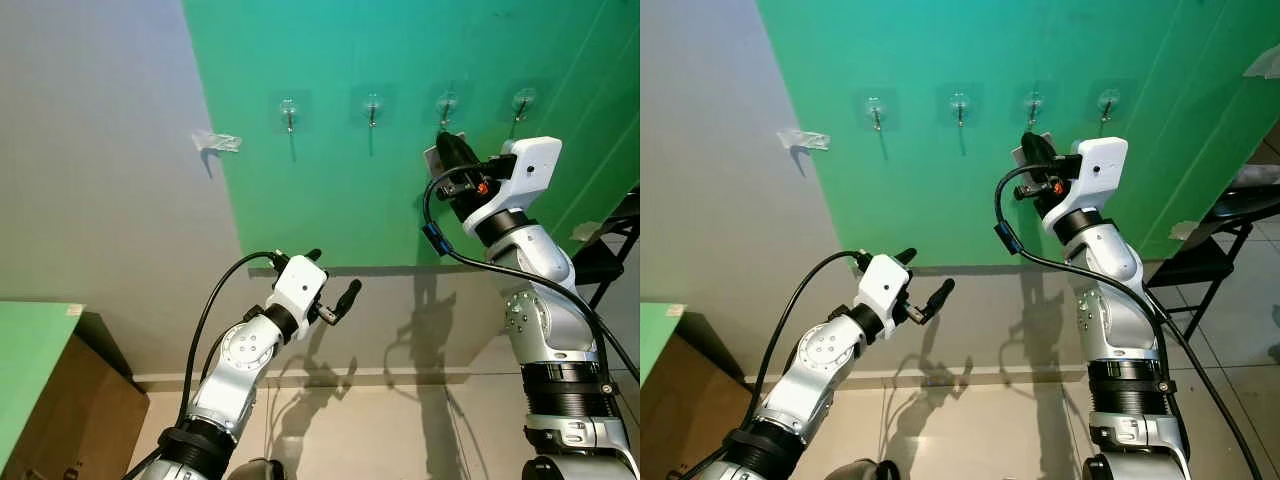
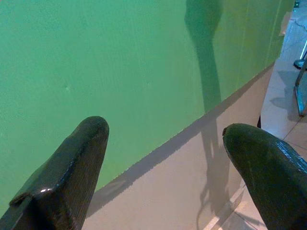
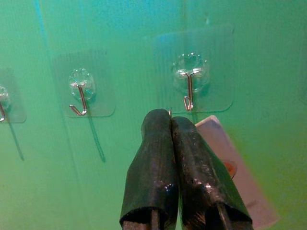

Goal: Hang keys on a hook

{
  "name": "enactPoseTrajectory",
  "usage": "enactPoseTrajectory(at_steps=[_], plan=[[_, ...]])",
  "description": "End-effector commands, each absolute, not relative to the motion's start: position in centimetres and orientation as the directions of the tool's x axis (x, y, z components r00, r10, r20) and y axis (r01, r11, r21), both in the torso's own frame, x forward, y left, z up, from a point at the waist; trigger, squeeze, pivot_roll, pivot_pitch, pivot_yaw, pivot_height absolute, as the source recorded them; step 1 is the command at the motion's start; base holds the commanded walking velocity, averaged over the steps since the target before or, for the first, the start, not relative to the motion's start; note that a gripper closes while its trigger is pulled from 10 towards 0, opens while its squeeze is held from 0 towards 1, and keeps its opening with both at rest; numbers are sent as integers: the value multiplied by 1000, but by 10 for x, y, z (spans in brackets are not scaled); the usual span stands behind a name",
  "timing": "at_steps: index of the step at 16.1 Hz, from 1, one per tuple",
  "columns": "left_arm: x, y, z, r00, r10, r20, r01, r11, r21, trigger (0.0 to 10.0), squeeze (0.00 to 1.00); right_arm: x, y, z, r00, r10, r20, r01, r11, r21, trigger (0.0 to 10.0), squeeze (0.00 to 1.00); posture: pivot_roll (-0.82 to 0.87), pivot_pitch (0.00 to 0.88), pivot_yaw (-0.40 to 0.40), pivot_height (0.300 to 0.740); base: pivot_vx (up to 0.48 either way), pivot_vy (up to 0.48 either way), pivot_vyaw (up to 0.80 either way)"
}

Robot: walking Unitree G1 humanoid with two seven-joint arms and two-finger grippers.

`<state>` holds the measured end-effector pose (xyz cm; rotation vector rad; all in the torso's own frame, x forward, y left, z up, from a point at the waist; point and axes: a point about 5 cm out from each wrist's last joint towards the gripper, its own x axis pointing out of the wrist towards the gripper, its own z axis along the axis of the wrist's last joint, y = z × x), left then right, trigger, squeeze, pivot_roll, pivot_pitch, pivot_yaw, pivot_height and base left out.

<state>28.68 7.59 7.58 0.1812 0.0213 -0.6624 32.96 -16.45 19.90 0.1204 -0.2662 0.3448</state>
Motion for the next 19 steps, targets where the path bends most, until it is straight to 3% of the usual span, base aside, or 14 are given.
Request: enactPoseTrajectory(at_steps=[1, 11, 19], plan=[[285, 75, 77, 790, -609, -74, 611, 774, 166, 10000, 0, 330, -163, 208, 893, 340, 296, -373, 926, 62, 0, 0, -85, 46, 3, 740, 0, 0, 0], [284, 75, 77, 792, -606, -75, 609, 776, 166, 10000, 0, 338, -164, 222, 869, 368, 329, -416, 905, 85, 0, 0, -78, 52, -3, 740, 0, 0, 0], [284, 75, 76, 791, -606, -78, 610, 775, 168, 10000, 0, 337, -176, 209, 909, 280, 310, -386, 846, 368, 0, 0, -79, 49, 0, 740, 0, 0, 0]])
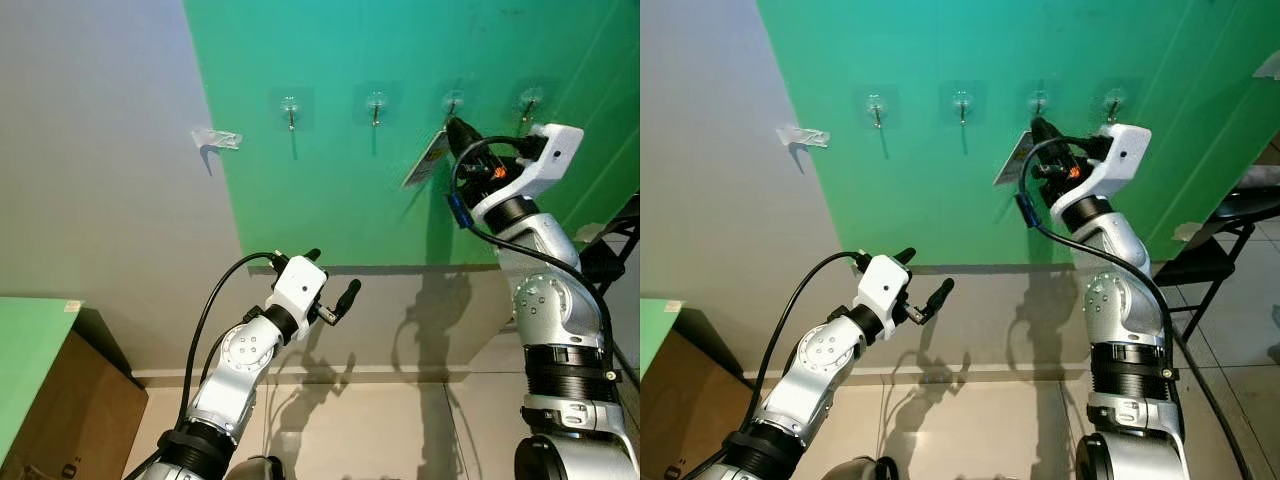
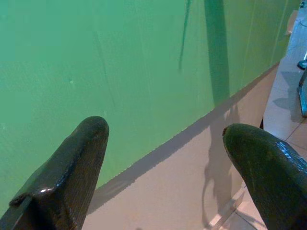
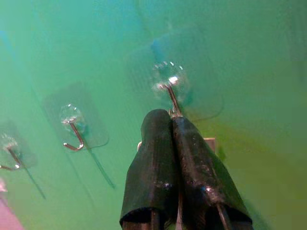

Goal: Hang keys on a hook

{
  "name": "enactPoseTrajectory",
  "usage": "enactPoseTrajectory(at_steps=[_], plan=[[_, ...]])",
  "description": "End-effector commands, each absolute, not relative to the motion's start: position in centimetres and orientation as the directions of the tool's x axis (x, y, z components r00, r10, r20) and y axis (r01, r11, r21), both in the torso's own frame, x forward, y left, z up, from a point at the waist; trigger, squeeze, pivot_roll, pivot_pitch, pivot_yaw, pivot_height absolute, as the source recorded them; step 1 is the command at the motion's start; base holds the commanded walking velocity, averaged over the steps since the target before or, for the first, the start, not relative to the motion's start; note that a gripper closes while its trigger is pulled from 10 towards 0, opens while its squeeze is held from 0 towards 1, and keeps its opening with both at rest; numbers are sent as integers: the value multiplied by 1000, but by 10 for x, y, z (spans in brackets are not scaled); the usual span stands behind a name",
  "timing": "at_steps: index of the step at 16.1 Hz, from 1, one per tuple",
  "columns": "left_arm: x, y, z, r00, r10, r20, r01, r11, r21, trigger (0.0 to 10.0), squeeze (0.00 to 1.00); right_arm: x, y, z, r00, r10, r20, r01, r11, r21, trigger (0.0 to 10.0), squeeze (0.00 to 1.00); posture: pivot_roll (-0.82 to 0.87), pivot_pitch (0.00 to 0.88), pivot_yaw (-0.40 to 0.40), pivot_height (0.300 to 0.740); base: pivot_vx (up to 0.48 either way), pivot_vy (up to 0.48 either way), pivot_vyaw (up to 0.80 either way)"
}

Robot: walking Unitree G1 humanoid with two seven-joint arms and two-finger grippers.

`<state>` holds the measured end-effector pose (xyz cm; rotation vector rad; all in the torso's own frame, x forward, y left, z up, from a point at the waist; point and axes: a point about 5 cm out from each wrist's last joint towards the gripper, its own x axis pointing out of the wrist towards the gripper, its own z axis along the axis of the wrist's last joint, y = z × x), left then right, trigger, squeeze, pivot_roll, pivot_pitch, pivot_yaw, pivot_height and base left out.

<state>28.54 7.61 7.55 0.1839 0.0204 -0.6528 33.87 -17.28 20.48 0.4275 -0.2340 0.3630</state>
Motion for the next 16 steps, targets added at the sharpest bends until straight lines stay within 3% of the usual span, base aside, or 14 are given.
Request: enactPoseTrajectory(at_steps=[1, 3, 7, 10, 12, 14, 16], plan=[[284, 74, 76, 791, -607, -78, 610, 774, 169, 10000, 0, 337, -176, 207, 912, 278, 303, -390, 820, 420, 0, 0, -79, 49, 0, 740, 0, 0, 0], [284, 74, 76, 790, -608, -77, 611, 773, 171, 10000, 0, 339, -180, 204, 923, 248, 294, -375, 748, 548, 0, 0, -77, 48, 0, 740, 0, 0, 0], [282, 75, 76, 791, -607, -77, 610, 774, 168, 10000, 0, 340, -185, 202, 937, 218, 274, -349, 648, 677, 0, 0, -76, 50, -4, 740, 0, 0, 0], [281, 74, 75, 792, -605, -76, 609, 776, 165, 10000, 0, 340, -186, 198, 944, 219, 245, -329, 633, 701, 0, 0, -76, 53, -10, 740, 0, 0, 0], [280, 74, 75, 793, -605, -76, 608, 777, 163, 10000, 0, 339, -185, 199, 944, 231, 236, -330, 683, 652, 0, 0, -77, 54, -10, 740, 0, 0, 0], [280, 74, 75, 794, -604, -77, 607, 778, 163, 10000, 0, 334, -172, 201, 918, 331, 217, -395, 805, 443, 0, 0, -78, 57, -11, 740, 0, 0, 0], [280, 75, 75, 795, -602, -78, 606, 779, 163, 10000, 0, 329, -169, 197, 902, 392, 183, -431, 845, 315, 0, 0, -78, 59, -13, 740, 0, 0, 0]])
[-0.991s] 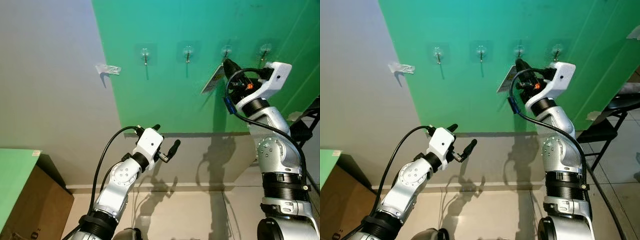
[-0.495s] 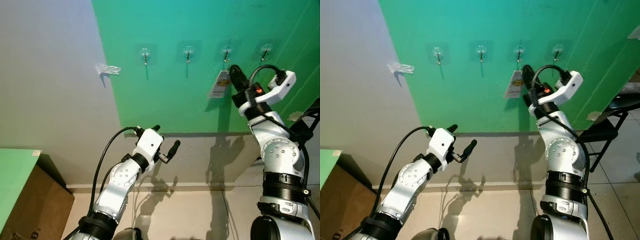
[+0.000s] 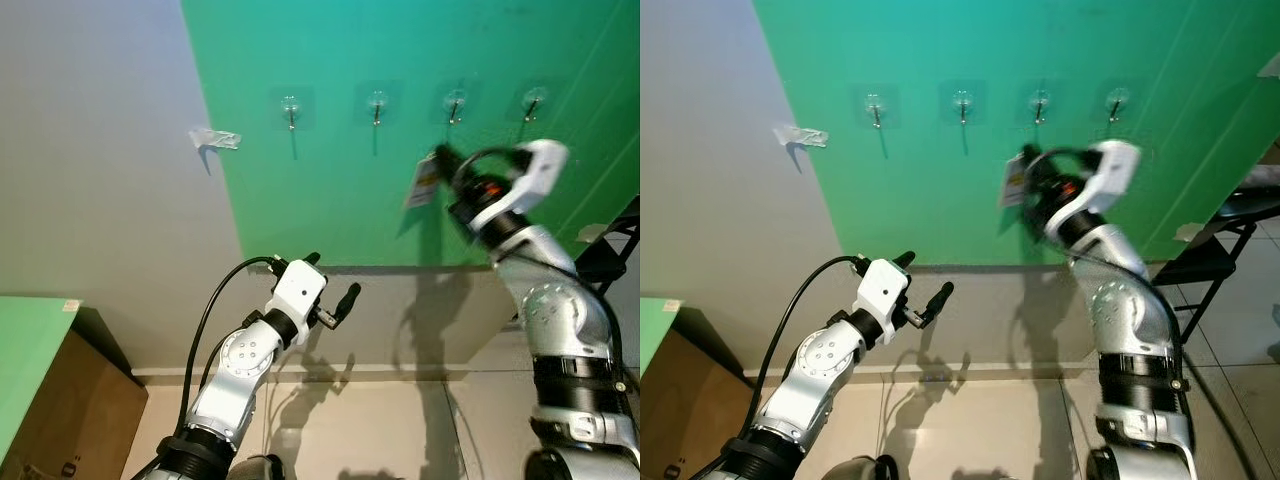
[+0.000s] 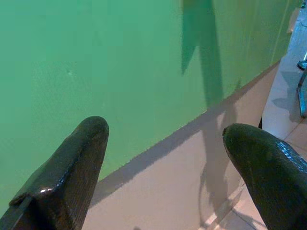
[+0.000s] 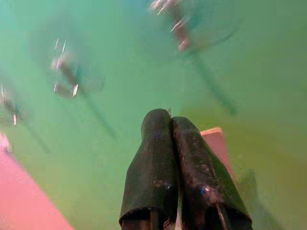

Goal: Hang keys on a hook

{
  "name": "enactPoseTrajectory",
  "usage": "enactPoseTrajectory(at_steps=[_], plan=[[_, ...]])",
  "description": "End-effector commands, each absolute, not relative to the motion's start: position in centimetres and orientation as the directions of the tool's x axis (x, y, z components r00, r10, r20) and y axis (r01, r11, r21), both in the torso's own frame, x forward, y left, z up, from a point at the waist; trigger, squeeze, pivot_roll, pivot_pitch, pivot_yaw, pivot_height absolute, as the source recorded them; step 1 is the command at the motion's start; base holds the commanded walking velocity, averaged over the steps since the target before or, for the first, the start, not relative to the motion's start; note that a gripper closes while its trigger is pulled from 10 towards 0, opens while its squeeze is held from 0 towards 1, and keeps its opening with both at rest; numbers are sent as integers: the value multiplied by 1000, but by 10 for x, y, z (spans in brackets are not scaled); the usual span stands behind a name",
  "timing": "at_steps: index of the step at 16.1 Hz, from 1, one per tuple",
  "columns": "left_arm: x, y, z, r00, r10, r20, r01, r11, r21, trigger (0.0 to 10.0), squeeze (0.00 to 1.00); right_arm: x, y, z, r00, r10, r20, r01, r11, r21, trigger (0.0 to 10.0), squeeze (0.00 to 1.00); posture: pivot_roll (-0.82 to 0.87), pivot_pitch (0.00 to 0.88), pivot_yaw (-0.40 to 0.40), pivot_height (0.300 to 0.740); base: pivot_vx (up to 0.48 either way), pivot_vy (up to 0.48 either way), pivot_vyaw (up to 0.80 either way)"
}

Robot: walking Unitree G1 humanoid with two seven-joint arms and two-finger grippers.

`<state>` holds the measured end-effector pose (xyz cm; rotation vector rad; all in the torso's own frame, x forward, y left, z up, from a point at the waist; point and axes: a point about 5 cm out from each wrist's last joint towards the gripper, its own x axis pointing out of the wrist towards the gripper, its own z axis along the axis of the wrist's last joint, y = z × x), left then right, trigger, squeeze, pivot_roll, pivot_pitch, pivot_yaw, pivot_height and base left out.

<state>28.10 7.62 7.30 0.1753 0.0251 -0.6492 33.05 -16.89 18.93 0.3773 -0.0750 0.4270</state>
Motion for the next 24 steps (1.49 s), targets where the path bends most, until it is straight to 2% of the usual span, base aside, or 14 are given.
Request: enactPoseTrajectory(at_steps=[1, 2, 3, 5, 7, 11, 16, 19, 20, 21, 22, 24], plan=[[280, 75, 75, 795, -602, -78, 606, 779, 162, 10000, 0, 327, -168, 195, 896, 409, 173, -443, 854, 272, 0, 0, -79, 60, -12, 740, 0, 0, 0], [280, 75, 74, 795, -602, -78, 606, 779, 162, 10000, 0, 325, -166, 193, 887, 436, 154, -460, 868, 189, 0, 0, -80, 60, -11, 740, 0, 0, 0], [280, 75, 74, 794, -603, -79, 607, 778, 161, 10000, 0, 322, -164, 193, 876, 458, 149, -466, 884, 23, 0, 0, -82, 60, -10, 740, 0, 0, 0], [281, 74, 75, 793, -605, -79, 609, 777, 162, 10000, 0, 322, -164, 203, 876, 434, 208, -414, 900, -136, 0, 0, -84, 62, -7, 740, 0, 0, 0], [281, 73, 75, 792, -606, -78, 610, 776, 162, 10000, 0, 323, -168, 210, 880, 401, 255, -374, 916, -146, 0, 0, -84, 64, -8, 740, 0, 0, 0], [280, 73, 75, 793, -604, -78, 608, 777, 162, 10000, 0, 324, -174, 207, 892, 357, 278, -369, 929, -10, 0, 0, -81, 69, -10, 740, 0, 0, 0], [279, 75, 75, 794, -603, -79, 607, 778, 162, 10000, 0, 328, -181, 209, 906, 281, 316, -385, 857, 342, 0, 0, -78, 70, -7, 740, 0, 0, 0], [278, 75, 75, 793, -604, -80, 608, 777, 163, 10000, 0, 328, -180, 210, 903, 291, 315, -405, 822, 401, 0, 0, -77, 68, -7, 740, 0, 0, 0], [279, 76, 75, 793, -604, -81, 608, 776, 165, 10000, 0, 324, -173, 212, 869, 389, 305, -480, 810, 335, 0, 0, -74, 63, -6, 740, 0, 0, 0], [279, 76, 75, 792, -605, -81, 609, 776, 166, 10000, 0, 318, -165, 215, 818, 485, 309, -571, 744, 346, 0, 0, -74, 58, -5, 740, 0, 0, 0], [280, 76, 76, 791, -606, -81, 610, 774, 168, 10000, 0, 309, -158, 220, 738, 593, 322, -674, 631, 383, 0, 0, -73, 53, -5, 740, 0, 0, 0], [282, 76, 77, 792, -606, -80, 610, 774, 169, 10000, 0, 300, -156, 224, 660, 664, 351, -745, 522, 415, 0, 0, -70, 49, -8, 740, 0, 0, 0]])
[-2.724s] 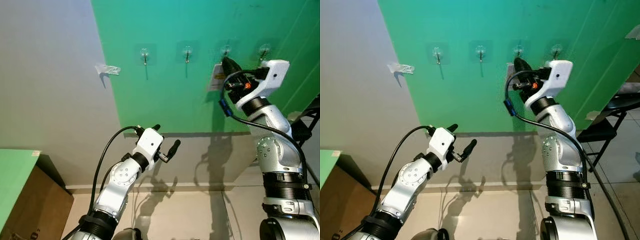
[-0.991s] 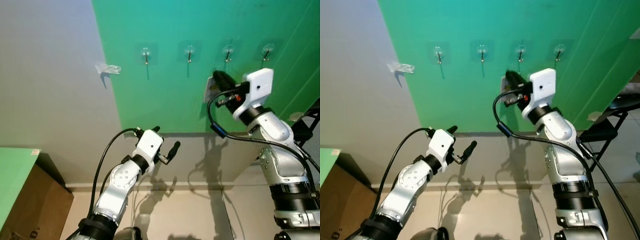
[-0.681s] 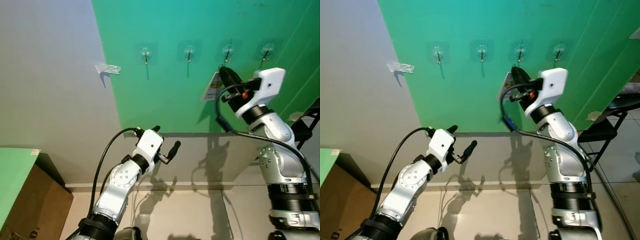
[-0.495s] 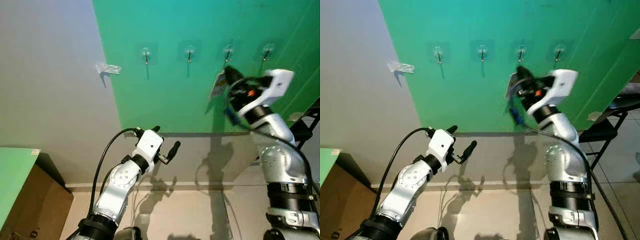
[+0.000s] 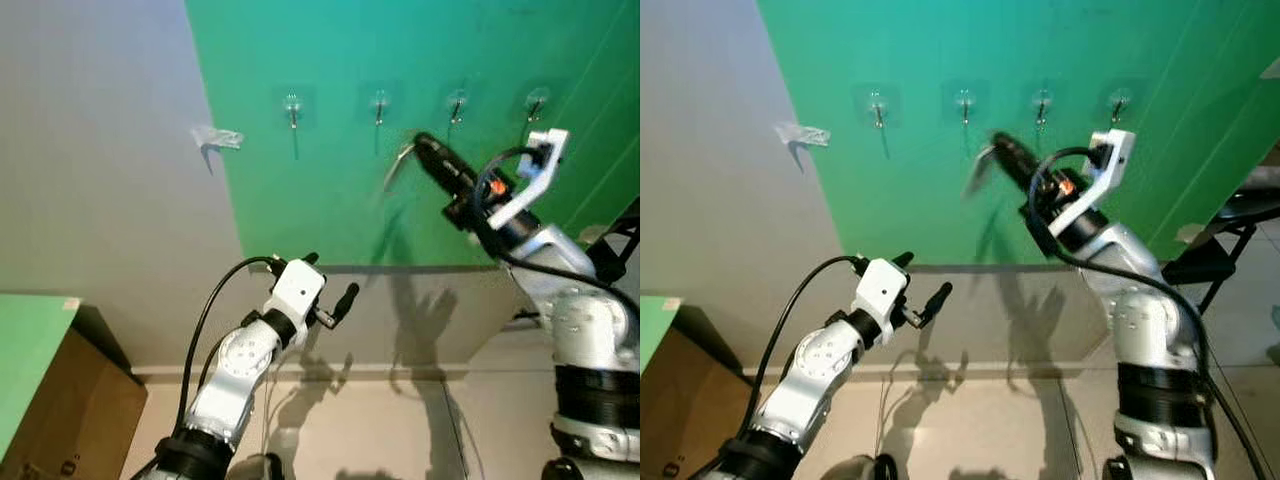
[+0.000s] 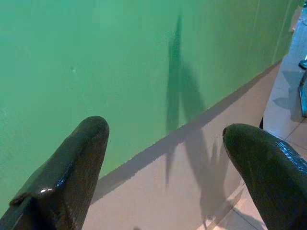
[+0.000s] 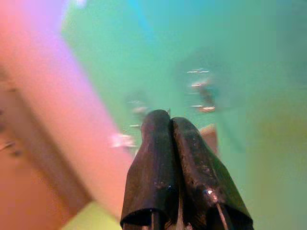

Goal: Hang keys on a hook

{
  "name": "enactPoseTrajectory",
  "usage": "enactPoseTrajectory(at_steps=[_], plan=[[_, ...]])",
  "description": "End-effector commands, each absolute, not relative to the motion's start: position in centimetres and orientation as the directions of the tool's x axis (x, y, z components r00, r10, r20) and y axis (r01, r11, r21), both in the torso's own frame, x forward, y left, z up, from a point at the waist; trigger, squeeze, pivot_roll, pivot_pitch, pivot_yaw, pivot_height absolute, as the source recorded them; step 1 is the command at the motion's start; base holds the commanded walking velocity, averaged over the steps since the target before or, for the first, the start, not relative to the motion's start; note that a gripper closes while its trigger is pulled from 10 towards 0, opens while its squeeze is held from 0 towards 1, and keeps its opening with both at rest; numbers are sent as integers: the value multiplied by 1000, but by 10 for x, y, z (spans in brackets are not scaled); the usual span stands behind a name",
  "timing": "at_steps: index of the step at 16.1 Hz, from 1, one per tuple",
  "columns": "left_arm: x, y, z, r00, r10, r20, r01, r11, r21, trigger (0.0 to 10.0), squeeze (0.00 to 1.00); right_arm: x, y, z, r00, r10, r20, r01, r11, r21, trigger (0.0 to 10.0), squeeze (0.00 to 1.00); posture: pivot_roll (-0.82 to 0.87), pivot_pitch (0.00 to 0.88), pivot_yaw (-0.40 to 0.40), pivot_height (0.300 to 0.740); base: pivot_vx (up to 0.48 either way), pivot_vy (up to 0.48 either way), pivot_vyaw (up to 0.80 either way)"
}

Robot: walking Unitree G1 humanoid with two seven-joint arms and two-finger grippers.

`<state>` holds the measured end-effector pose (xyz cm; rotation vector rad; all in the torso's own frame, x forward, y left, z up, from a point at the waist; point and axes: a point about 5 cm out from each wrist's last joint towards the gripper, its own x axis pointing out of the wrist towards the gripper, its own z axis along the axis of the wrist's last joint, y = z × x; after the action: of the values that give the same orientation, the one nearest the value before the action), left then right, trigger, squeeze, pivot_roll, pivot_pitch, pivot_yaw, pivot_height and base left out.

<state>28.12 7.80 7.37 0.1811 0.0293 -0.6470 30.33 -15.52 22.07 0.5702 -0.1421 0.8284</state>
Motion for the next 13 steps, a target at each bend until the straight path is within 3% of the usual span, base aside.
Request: enactPoseTrajectory(at_steps=[1, 4, 8, 13], plan=[[283, 76, 78, 793, -605, -77, 608, 775, 170, 10000, 0, 295, -154, 224, 618, 705, 348, -775, 473, 418, 0, 0, -69, 47, -10, 740, 0, 0, 0], [283, 76, 78, 795, -603, -75, 606, 777, 170, 10000, 0, 281, -152, 212, 551, 796, 251, -810, 436, 392, 0, 0, -71, 49, -12, 740, 0, 0, 0], [282, 74, 77, 793, -604, -75, 607, 777, 168, 10000, 0, 282, -156, 214, 554, 799, 234, -806, 443, 393, 0, 0, -75, 51, -10, 740, 0, 0, 0], [281, 74, 77, 794, -603, -76, 607, 777, 166, 10000, 0, 306, -177, 212, 731, 643, 229, -677, 638, 368, 0, 0, -72, 54, -9, 740, 0, 0, 0]])
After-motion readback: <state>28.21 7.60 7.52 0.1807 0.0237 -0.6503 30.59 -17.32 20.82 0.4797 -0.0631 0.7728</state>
